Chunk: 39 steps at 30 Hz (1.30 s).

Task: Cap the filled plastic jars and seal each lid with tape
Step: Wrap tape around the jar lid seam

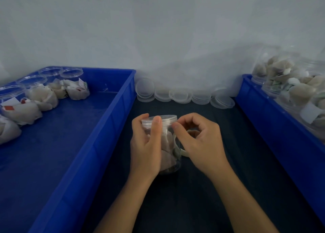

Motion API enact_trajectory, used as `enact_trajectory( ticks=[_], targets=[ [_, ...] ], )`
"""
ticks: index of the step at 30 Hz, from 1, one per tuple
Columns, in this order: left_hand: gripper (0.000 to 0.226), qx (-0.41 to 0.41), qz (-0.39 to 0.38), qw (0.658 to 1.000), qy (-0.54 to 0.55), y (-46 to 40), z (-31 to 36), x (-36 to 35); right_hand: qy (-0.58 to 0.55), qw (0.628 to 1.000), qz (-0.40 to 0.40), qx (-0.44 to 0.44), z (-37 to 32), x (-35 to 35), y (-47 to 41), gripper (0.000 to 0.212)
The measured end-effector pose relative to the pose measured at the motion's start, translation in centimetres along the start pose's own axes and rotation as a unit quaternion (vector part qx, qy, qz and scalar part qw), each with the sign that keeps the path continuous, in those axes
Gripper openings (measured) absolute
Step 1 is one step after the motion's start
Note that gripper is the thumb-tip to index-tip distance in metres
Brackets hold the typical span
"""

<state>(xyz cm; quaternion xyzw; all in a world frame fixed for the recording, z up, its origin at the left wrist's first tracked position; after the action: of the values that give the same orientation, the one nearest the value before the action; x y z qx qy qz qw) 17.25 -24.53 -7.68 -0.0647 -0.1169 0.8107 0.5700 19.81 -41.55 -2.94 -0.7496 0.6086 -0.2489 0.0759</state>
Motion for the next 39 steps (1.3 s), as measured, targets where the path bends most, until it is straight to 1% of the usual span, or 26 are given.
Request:
enact_trajectory(
  ticks=[3,9,11,14,17,25,30,34,39],
  targets=[
    [0.069,-0.004,-0.003,1.000,0.000,0.02,-0.06,-0.11,-0.003,1.000,-0.015,-0.006,0.16,-0.11,-0.03,0.010],
    [0.070,-0.002,0.004,1.000,-0.007,-0.09,-0.46,0.26,0.046,0.999,-0.022,0.014,-0.19,-0.49,0.05,0.009],
    [0.070,-0.004,0.006,1.000,-0.007,-0.12,-0.51,0.35,0.029,0.999,-0.024,0.021,-0.33,-0.46,0.03,0.009],
    [0.067,-0.005,0.008,1.000,-0.008,-0.15,-0.59,0.42,-0.001,0.999,-0.026,0.018,-0.32,-0.43,0.05,0.014],
    [0.063,-0.007,0.009,1.000,-0.012,-0.17,-0.61,0.51,0.012,0.999,-0.029,0.020,-0.40,-0.58,0.01,0.014],
    [0.062,-0.015,-0.008,1.000,-0.022,-0.13,-0.31,0.02,0.011,0.999,-0.042,0.024,-0.45,-0.37,0.04,0.014],
    [0.064,-0.019,-0.004,1.000,-0.021,-0.17,-0.24,0.15,-0.040,0.997,-0.056,0.019,-0.53,-0.29,-0.06,0.017],
    [0.070,-0.019,-0.003,1.000,-0.017,-0.17,-0.19,0.16,-0.081,0.994,-0.069,-0.001,-0.33,-0.24,-0.11,0.019],
    [0.068,-0.023,-0.011,1.000,-0.011,-0.09,0.03,-0.08,-0.118,0.990,-0.071,-0.026,0.04,-0.22,-0.18,0.020]
  ],
)
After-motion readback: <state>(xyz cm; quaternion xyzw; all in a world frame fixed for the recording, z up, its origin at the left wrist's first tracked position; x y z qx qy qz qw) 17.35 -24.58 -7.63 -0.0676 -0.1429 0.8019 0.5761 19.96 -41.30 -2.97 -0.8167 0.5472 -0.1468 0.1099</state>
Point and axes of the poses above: each hand's wrist, its own y-axis away from the middle knuckle, its own x-axis out of the back of the hand, z = x × y, the point moved 10 cm from there along -y, towards the middle knuckle, and after that the axes turned 7 degrees about -z, right-handed, at the moved point
